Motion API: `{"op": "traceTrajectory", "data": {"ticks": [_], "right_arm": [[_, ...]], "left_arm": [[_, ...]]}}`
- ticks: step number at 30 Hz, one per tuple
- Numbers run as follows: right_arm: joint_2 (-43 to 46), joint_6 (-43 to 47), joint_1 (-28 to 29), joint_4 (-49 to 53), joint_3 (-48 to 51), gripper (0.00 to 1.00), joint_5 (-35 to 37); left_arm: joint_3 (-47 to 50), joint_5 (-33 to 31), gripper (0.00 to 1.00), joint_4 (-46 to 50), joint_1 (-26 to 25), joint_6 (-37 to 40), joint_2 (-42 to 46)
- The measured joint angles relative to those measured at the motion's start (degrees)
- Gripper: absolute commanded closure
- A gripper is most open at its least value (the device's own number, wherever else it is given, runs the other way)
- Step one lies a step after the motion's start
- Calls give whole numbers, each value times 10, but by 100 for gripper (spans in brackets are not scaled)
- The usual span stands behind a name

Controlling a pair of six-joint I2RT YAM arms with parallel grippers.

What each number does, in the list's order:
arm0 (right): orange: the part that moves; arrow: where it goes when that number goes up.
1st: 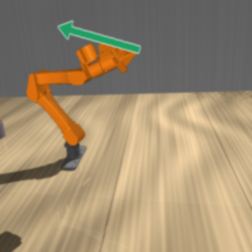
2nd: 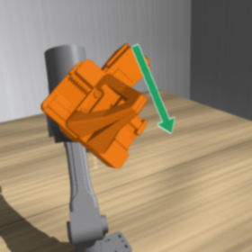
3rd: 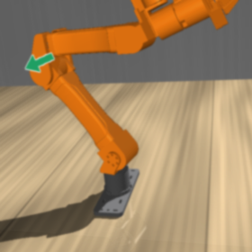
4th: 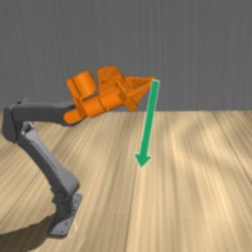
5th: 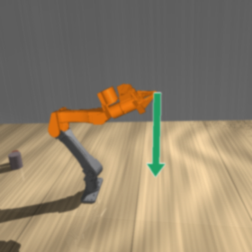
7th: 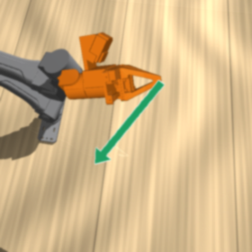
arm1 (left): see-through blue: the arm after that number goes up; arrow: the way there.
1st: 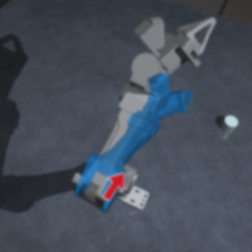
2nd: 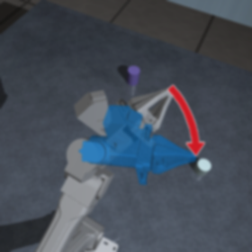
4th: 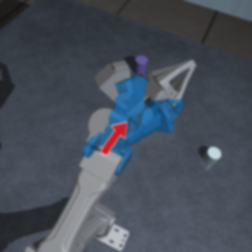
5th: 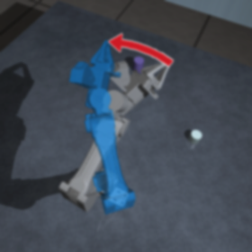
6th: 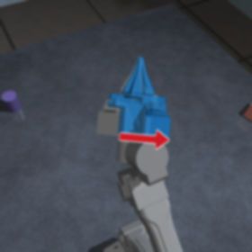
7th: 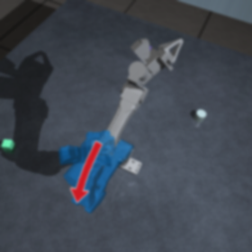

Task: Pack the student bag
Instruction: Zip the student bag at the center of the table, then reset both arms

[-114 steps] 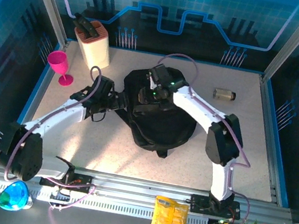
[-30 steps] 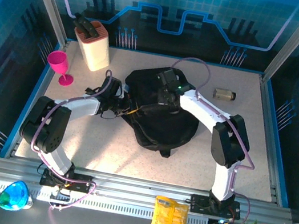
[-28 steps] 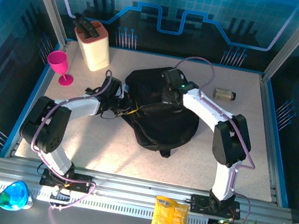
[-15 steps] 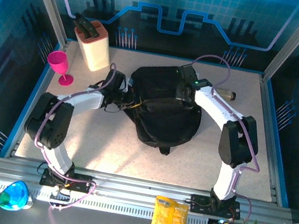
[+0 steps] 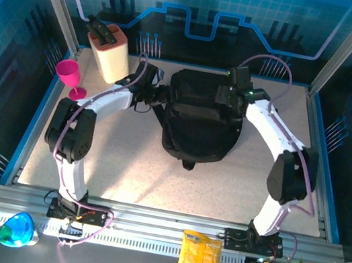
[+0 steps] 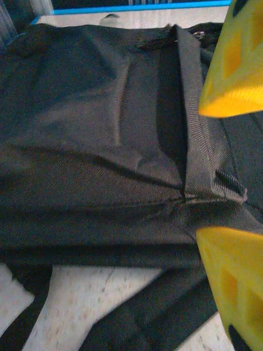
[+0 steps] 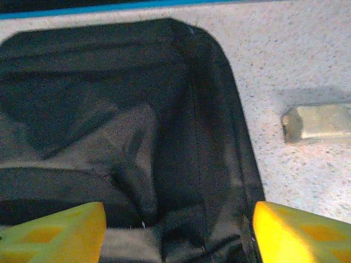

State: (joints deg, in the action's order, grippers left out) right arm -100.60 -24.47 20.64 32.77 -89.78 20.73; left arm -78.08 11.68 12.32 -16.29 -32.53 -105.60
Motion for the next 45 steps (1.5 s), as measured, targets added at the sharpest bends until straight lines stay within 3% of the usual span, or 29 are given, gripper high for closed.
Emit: {"op": "traceTrajectory", "data": {"ticks": [5, 7, 15, 19, 24, 29, 35, 45], "right_arm": [[142, 3, -32, -24, 95, 0, 7], [198, 2, -52, -40, 144, 0, 22], [341, 2, -108, -140, 388, 0, 105], [348, 13, -139, -194, 487, 0, 115], [319, 45, -158, -295, 570, 0, 115], [265, 92, -158, -450, 631, 0, 82], [226, 161, -160, -632, 670, 0, 15], [135, 208, -165, -861, 724, 0, -78]], "left_arm": [[80, -104, 11, 23, 0, 23, 128], [119, -153, 1, 23, 1, 31, 189], [302, -351, 1, -14, 31, 64, 341], [396, -428, 1, -52, 70, 79, 375], [482, -477, 1, -137, 122, 104, 399], [557, -458, 1, -281, 134, 174, 395], [582, -355, 1, -427, 147, 250, 344], [598, -231, 1, -629, 157, 288, 219]]}}
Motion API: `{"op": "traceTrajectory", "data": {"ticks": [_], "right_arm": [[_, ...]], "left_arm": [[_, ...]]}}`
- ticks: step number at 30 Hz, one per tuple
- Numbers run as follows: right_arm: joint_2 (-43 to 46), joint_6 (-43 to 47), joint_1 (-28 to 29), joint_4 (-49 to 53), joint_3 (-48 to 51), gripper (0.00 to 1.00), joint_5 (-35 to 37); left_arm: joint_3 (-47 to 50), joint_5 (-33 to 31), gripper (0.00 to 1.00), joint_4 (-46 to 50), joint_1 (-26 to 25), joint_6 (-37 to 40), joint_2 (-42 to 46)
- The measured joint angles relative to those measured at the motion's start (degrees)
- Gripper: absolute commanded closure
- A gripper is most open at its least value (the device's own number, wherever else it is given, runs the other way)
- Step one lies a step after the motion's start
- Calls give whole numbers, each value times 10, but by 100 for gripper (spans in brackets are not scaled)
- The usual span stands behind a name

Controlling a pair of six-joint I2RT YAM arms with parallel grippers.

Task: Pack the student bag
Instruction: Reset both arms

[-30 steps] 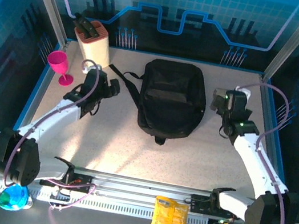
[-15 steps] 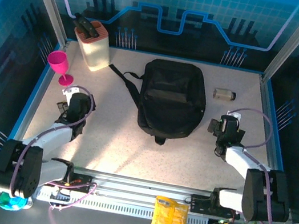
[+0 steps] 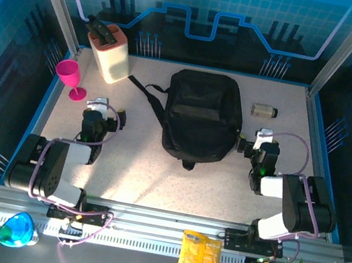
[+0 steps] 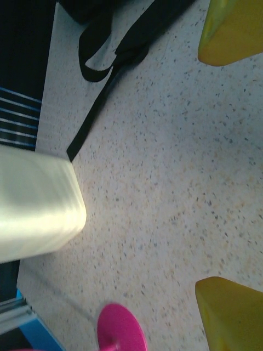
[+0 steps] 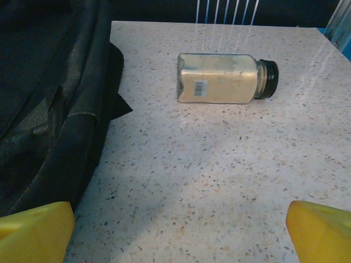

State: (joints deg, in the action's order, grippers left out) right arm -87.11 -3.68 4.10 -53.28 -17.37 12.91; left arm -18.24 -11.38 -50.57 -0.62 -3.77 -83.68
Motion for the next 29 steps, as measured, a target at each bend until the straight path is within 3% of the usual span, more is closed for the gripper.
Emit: {"op": "traceTrajectory", "data": {"ticks": [7, 29], "right_arm": [[-9, 10, 1, -6, -13, 0, -1], [-9, 12, 1, 1, -29, 0, 5]], "left_arm": [[0, 27, 1, -51, 0, 12, -53], [-30, 53, 1, -20, 0, 27, -53]]}}
